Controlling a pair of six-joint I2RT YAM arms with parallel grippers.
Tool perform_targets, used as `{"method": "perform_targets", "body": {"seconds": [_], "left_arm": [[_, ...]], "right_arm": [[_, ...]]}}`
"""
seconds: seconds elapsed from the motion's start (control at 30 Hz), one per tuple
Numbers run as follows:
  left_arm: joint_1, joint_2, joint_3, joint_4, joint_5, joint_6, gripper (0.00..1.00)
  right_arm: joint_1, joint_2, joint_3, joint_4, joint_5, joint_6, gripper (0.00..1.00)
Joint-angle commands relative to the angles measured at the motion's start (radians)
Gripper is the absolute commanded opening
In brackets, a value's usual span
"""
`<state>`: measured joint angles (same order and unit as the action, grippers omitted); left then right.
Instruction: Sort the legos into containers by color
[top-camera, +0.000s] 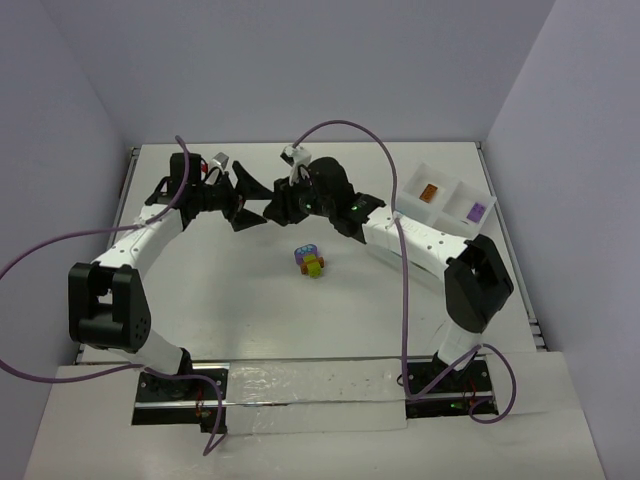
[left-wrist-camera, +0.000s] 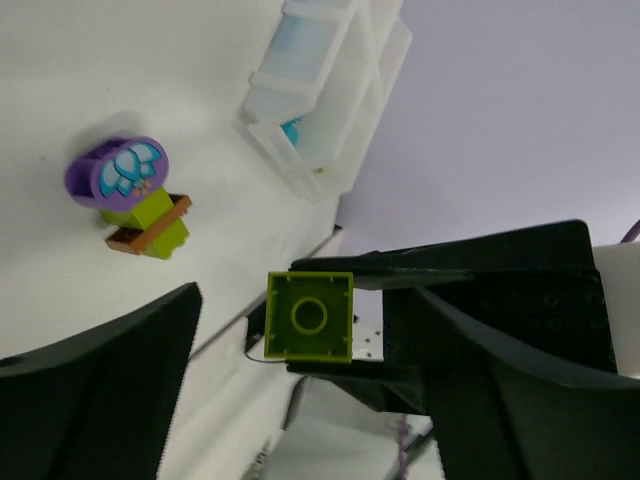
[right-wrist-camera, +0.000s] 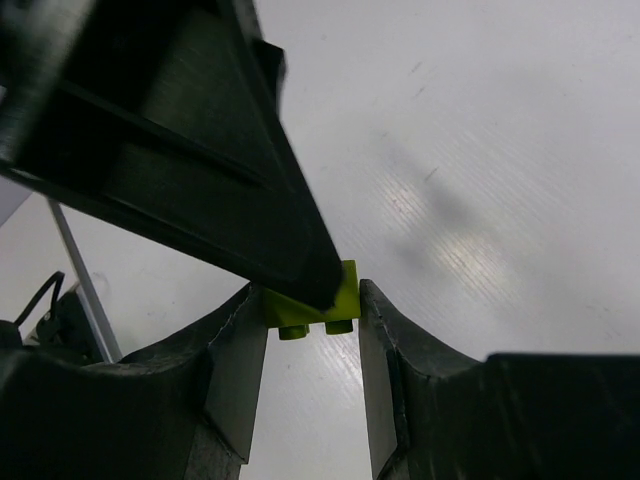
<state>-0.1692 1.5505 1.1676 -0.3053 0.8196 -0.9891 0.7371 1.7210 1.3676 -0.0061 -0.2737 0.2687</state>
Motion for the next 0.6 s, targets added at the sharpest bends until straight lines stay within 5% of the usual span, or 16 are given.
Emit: {"method": "perform_targets", "body": {"seconds": [0.0,0.23,0.57], "left_arm": [[0.0,-0.006,0.14,-0.134,-0.107,0.104,0.99],[0.013,0.028,0.318,-0.347,-0.336,0.191,0.99],[0.016,0.004,0.275,-0.388,-0.461,0.257,0.99]], "right_arm": [[-0.03,-0.054,-0.031,-0.037,0.037,-0.017,0.07],[-0.124,-0.2,-0.106,-0.236,0.241,0.026,0.06],[-0.544,-0.605,-0.518,-0.47,0.558,0.26,0.06]]}}
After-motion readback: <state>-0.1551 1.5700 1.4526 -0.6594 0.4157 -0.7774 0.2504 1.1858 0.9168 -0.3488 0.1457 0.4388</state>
